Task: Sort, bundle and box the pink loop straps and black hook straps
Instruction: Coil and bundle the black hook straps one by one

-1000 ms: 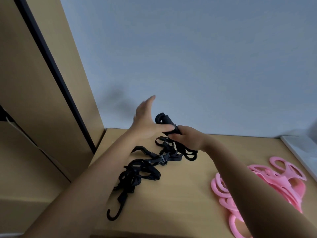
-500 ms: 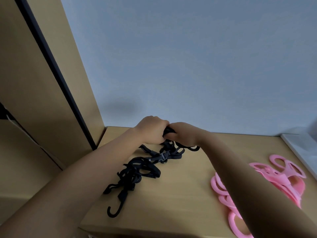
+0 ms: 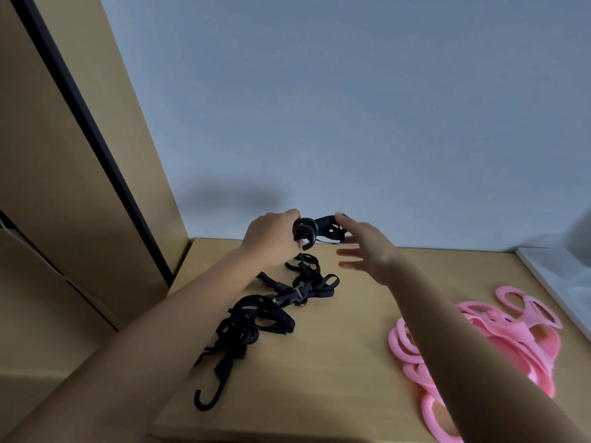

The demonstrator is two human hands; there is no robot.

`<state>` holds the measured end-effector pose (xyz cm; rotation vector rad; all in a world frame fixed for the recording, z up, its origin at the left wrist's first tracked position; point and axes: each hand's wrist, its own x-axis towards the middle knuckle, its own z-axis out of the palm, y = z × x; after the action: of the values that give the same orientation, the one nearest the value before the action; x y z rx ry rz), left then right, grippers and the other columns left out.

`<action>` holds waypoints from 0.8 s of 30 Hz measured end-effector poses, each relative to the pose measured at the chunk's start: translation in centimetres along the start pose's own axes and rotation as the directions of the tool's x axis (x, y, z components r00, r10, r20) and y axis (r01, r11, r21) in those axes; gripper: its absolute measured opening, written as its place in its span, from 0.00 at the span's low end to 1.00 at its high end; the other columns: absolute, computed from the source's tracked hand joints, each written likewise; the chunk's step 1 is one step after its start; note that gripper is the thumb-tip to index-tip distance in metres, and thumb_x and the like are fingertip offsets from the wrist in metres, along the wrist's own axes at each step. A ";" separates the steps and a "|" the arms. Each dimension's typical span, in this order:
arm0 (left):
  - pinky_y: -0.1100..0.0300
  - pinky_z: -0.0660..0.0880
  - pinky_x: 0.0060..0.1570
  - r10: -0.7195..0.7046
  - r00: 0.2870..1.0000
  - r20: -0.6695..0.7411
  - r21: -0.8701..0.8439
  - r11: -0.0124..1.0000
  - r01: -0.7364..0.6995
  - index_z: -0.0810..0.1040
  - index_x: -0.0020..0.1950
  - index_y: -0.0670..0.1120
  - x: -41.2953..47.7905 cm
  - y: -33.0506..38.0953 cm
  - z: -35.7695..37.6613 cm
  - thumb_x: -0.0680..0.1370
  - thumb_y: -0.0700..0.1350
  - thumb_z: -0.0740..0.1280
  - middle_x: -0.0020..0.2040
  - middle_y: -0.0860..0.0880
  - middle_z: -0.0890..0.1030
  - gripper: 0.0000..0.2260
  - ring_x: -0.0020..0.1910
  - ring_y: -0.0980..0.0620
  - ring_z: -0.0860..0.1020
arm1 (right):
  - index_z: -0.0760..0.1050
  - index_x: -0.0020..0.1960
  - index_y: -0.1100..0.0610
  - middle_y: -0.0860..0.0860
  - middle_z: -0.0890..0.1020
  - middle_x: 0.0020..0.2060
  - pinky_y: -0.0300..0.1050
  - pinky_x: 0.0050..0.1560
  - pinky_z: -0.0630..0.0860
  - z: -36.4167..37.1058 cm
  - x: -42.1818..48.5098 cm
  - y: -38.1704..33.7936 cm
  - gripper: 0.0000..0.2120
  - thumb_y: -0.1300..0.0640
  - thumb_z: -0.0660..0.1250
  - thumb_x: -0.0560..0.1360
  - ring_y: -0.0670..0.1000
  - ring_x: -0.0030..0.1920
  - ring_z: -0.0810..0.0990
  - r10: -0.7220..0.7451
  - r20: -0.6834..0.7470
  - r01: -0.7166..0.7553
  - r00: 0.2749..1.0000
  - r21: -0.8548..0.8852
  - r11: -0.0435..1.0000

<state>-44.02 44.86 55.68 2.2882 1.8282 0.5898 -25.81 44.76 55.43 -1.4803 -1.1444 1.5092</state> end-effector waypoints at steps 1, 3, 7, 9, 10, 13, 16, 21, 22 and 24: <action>0.59 0.67 0.38 0.004 1.000 -0.025 0.020 1.000 -0.004 0.73 0.52 0.43 0.0 0.0 0.1 0.74 0.45 0.67 0.39 0.50 0.76 0.10 0.39 0.46 0.73 | 0.72 0.58 0.56 0.56 0.77 0.53 0.47 0.44 0.78 0.1 0.1 0.1 0.21 0.43 0.66 0.73 0.55 0.51 0.78 0.068 0.008 -0.068 0.998 0.024 0.997; 0.59 0.67 0.38 0.015 0.998 -0.066 0.037 0.999 -0.012 0.73 0.53 0.42 -0.1 0.1 0.3 0.74 0.45 0.67 0.40 0.48 0.78 0.11 0.38 0.47 0.72 | 0.73 0.51 0.60 0.58 0.78 0.47 0.46 0.42 0.77 0.1 0.2 0.3 0.13 0.51 0.67 0.74 0.55 0.45 0.79 0.132 0.040 -0.137 0.990 0.176 0.975; 0.59 0.69 0.39 0.042 0.996 -0.082 0.003 0.999 -0.042 0.74 0.53 0.42 -0.6 -0.2 0.6 0.73 0.45 0.68 0.41 0.46 0.80 0.12 0.38 0.46 0.73 | 0.74 0.44 0.59 0.54 0.77 0.39 0.46 0.42 0.76 -0.4 0.2 0.2 0.02 0.61 0.64 0.75 0.52 0.41 0.77 0.069 0.086 -0.100 0.994 0.448 0.888; 0.59 0.69 0.38 0.059 0.994 -0.087 -0.021 0.998 -0.061 0.74 0.53 0.42 -0.9 -0.3 0.8 0.72 0.44 0.69 0.41 0.45 0.81 0.12 0.39 0.44 0.76 | 0.74 0.44 0.58 0.53 0.77 0.38 0.47 0.43 0.75 -0.4 0.2 0.3 0.03 0.62 0.62 0.74 0.52 0.42 0.76 0.038 0.095 -0.079 0.995 0.476 0.876; 0.58 0.70 0.39 0.060 0.994 -0.092 -0.032 0.998 -0.063 0.75 0.53 0.41 -1.0 -0.2 0.8 0.72 0.44 0.69 0.41 0.45 0.81 0.12 0.40 0.43 0.77 | 0.73 0.43 0.58 0.53 0.77 0.37 0.47 0.44 0.74 -0.4 0.1 0.3 0.04 0.62 0.60 0.74 0.52 0.41 0.76 0.022 0.110 -0.073 0.994 0.483 0.873; 0.55 0.75 0.42 0.027 0.993 -0.117 -0.051 0.998 -0.033 0.75 0.54 0.41 -1.0 -0.3 1.1 0.72 0.44 0.69 0.43 0.45 0.81 0.12 0.42 0.43 0.78 | 0.73 0.41 0.58 0.53 0.78 0.35 0.46 0.45 0.72 0.2 -0.4 0.5 0.06 0.61 0.57 0.72 0.51 0.39 0.75 -0.037 0.167 -0.071 0.985 0.595 0.801; 0.58 0.73 0.42 0.055 0.991 -0.120 0.035 0.998 -0.052 0.74 0.56 0.42 -1.2 -0.2 1.2 0.73 0.46 0.67 0.44 0.46 0.82 0.13 0.43 0.44 0.78 | 0.73 0.41 0.59 0.53 0.77 0.37 0.47 0.47 0.71 0.6 -0.6 0.8 0.07 0.58 0.61 0.65 0.52 0.39 0.75 -0.075 0.180 -0.087 0.981 0.744 0.663; 0.60 0.65 0.34 0.188 0.976 -0.107 0.254 0.955 -0.156 0.75 0.52 0.41 -1.9 -0.1 1.5 0.72 0.45 0.69 0.40 0.47 0.81 0.12 0.39 0.45 0.78 | 0.74 0.42 0.56 0.52 0.79 0.38 0.46 0.49 0.72 0.5 -0.6 0.2 0.08 0.51 0.68 0.71 0.50 0.42 0.77 0.020 0.178 -0.102 0.984 0.463 0.880; 0.60 0.64 0.31 0.223 0.968 -0.118 0.265 0.946 -0.186 0.77 0.47 0.40 -2.0 -0.1 1.7 0.68 0.43 0.73 0.35 0.47 0.80 0.12 0.33 0.45 0.77 | 0.74 0.42 0.57 0.52 0.78 0.37 0.45 0.46 0.73 0.6 -0.6 0.1 0.06 0.55 0.68 0.73 0.50 0.40 0.77 0.052 0.144 -0.107 0.988 0.407 0.907; 0.61 0.62 0.27 0.240 0.958 -0.157 0.243 0.949 -0.198 0.77 0.41 0.39 -2.1 -0.1 1.9 0.63 0.41 0.75 0.30 0.47 0.78 0.12 0.28 0.45 0.76 | 0.73 0.41 0.58 0.53 0.77 0.36 0.44 0.43 0.73 0.7 -0.6 0.0 0.03 0.61 0.65 0.74 0.51 0.38 0.76 0.083 0.103 -0.118 0.991 0.412 0.903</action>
<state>-43.73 43.14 53.52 2.6974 1.8133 0.6788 -26.41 44.16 55.56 -1.2034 -0.7325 1.7698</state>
